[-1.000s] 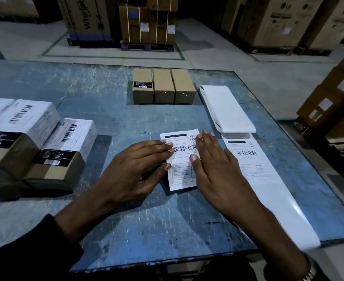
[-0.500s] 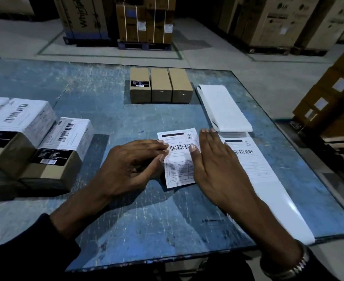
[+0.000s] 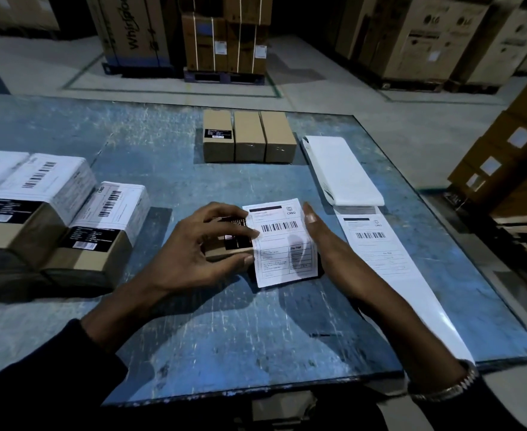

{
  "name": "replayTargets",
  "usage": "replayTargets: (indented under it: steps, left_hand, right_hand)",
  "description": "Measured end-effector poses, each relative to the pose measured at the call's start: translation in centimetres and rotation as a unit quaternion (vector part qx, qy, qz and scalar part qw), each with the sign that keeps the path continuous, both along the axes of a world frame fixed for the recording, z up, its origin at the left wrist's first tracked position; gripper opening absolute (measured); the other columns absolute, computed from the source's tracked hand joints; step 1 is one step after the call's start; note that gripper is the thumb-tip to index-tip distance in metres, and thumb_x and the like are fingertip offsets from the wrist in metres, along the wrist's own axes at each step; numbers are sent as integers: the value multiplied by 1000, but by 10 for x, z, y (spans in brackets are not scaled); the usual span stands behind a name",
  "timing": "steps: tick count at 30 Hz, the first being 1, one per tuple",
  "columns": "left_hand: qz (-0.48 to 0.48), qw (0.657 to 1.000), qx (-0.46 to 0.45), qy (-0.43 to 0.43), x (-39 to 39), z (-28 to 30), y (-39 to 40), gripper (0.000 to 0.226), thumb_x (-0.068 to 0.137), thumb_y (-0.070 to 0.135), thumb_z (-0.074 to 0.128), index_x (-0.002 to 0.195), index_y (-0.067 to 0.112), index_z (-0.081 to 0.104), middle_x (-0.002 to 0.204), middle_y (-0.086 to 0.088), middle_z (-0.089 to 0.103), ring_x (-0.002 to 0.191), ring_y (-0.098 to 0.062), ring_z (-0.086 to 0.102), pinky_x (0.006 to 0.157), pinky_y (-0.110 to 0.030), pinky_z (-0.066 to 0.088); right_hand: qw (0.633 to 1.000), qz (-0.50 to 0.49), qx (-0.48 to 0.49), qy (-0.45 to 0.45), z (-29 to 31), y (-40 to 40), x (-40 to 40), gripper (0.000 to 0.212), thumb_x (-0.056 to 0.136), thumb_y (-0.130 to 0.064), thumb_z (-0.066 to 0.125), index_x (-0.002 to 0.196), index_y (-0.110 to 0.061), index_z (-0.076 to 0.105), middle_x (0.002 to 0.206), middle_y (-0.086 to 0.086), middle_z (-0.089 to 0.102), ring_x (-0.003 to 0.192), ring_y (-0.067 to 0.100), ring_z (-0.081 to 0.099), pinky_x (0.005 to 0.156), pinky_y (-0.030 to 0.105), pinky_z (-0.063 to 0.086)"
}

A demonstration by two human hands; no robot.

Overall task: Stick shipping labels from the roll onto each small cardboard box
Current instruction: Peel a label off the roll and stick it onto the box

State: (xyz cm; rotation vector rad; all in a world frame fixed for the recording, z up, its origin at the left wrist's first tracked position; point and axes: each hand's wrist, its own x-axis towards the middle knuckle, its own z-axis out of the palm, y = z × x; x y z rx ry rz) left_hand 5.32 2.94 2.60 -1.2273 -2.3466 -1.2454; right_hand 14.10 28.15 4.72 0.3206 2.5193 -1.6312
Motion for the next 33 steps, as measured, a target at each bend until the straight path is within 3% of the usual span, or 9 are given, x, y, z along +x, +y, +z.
replayTargets:
  steps: [4, 9, 15, 18, 20, 24, 27, 31, 33]
  left_hand:
    - [-15, 1000, 20, -9, 0, 3, -2, 39, 82, 39, 88, 116, 20, 83, 131, 3, 69, 125, -8, 65, 100, -18, 52]
    - [-21, 988, 142, -62, 1, 15, -4, 34, 84, 24, 89, 113, 7, 82, 126, -8, 69, 124, -27, 68, 103, -43, 59]
    - [-59, 977, 158, -133, -15, 57, -1, 34, 79, -2, 89, 112, -3, 79, 125, -17, 71, 123, -30, 69, 103, -36, 58]
    - [-3, 975, 183, -126, -41, 77, 7, 40, 78, 17, 90, 117, 10, 81, 131, -7, 73, 128, -23, 67, 104, -39, 59]
    - [30, 954, 222, -198, -49, 80, 17, 46, 79, 36, 88, 123, 23, 79, 131, -3, 74, 123, -23, 71, 101, -49, 60]
    - [62, 911, 255, -317, -46, 66, 39, 59, 71, 60, 84, 120, 29, 73, 114, 0, 81, 104, -22, 78, 101, -61, 57]
    - [142, 911, 257, -290, -47, 56, 41, 75, 53, 66, 96, 114, 30, 73, 114, 3, 81, 107, -22, 78, 97, -55, 62]
    - [215, 919, 194, -269, -50, 51, 37, 82, 46, 67, 100, 111, 27, 72, 118, 0, 77, 105, -21, 77, 76, -40, 68]
    - [205, 918, 197, -275, -50, 50, 37, 79, 48, 62, 102, 111, 24, 72, 119, -2, 77, 104, -21, 78, 74, -40, 68]
  right_hand:
    - [989, -60, -135, 34, 18, -4, -3, 44, 84, -87, 42, 119, -71, 63, 136, -22, 70, 125, -1, 64, 114, 38, 44]
    - [985, -43, -160, 53, 47, 7, -11, 84, 71, -90, 65, 141, -46, 54, 132, -8, 74, 130, 21, 64, 110, 57, 50]
    - [990, 34, -132, 49, 82, 12, -33, 107, 64, -60, 94, 155, -44, 39, 132, 5, 74, 116, 15, 74, 108, 47, 53]
    - [975, 10, -214, 61, 86, 16, -53, 88, 67, -39, 96, 144, -28, 55, 123, 6, 79, 115, 24, 76, 107, 53, 56]
    - [966, -12, -250, 70, 84, 17, -68, 86, 64, -37, 97, 140, -22, 60, 123, 9, 79, 119, 30, 74, 109, 59, 54]
    - [962, -25, -259, 76, 70, 18, -91, 83, 58, -34, 99, 131, -26, 62, 119, 5, 80, 112, 25, 77, 100, 49, 61]
    - [964, -9, -261, 58, 54, 15, -100, 85, 59, -35, 100, 135, -20, 64, 120, 11, 80, 115, 32, 76, 107, 55, 56]
    - [971, -13, -234, 52, 46, 9, -103, 97, 59, -35, 98, 144, -20, 52, 114, 6, 82, 102, 21, 80, 73, 33, 63]
    - [972, -9, -228, 60, 47, 12, -101, 103, 54, -32, 99, 145, -18, 51, 111, 7, 82, 99, 23, 81, 76, 35, 64]
